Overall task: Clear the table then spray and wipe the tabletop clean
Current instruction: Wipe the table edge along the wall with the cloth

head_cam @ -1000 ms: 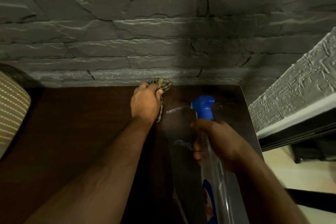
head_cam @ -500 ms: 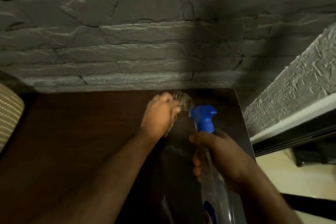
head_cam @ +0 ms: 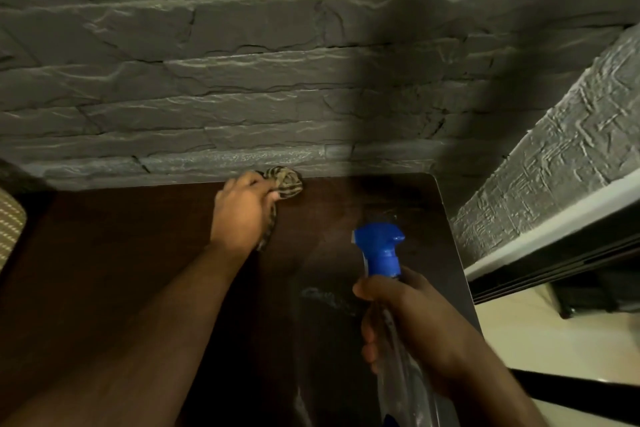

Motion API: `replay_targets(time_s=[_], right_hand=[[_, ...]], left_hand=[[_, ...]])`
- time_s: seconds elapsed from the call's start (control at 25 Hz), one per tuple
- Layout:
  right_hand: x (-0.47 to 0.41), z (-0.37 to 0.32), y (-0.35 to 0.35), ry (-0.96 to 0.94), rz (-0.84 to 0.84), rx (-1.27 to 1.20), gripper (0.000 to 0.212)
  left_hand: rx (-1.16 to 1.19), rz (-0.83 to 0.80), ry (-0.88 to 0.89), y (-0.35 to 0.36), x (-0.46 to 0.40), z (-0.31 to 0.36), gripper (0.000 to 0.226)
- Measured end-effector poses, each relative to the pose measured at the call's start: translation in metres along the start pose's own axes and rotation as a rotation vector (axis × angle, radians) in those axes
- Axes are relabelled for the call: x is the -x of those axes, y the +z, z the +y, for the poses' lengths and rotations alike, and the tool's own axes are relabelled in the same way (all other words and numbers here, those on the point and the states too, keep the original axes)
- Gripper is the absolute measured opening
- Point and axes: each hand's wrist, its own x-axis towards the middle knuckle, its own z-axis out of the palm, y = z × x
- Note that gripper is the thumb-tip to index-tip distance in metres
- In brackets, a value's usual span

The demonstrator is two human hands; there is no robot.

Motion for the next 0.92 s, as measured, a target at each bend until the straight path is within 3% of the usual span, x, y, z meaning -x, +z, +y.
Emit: replay_targets(time_s=[0.08, 0.32, 0.4, 0.52, 0.64, 0.76, 0.92], right_hand=[[0.001, -0.003, -0.002, -0.011, 0.019, -0.008, 0.030], [-0.006, 0.000, 0.010, -0.005, 0.002, -0.030, 0.043], [-0.006, 0.005, 0.009, -0.002, -0.006, -0.028, 0.041], [-0.005, 0.008, 0.007, -0.004, -0.022, -0.055, 0.046], [-0.001, 0.006, 0.003, -0.014, -0.019, -0.052, 0.055], [-0.004, 0.007, 0.006, -0.006, -0.023, -0.038, 0.049], [-0.004, 0.009, 0.010, 0.017, -0.028, -0.002, 0.046]], left_hand=[[-0.016, 0.010, -0.141, -0.002, -0.005, 0.009, 0.023], [0.032, -0.105, 0.154, 0.029, -0.010, 0.099, 0.024], [0.038, -0.072, 0.143, 0.022, -0.013, 0.072, 0.025], [-0.005, -0.005, -0.008, 0.006, -0.008, 0.019, 0.026], [0.016, 0.021, -0.081, 0.011, -0.008, 0.037, 0.024], [0.068, -0.028, 0.080, 0.018, -0.007, 0.063, 0.026], [0.082, -0.030, 0.211, 0.002, 0.035, 0.017, 0.028]])
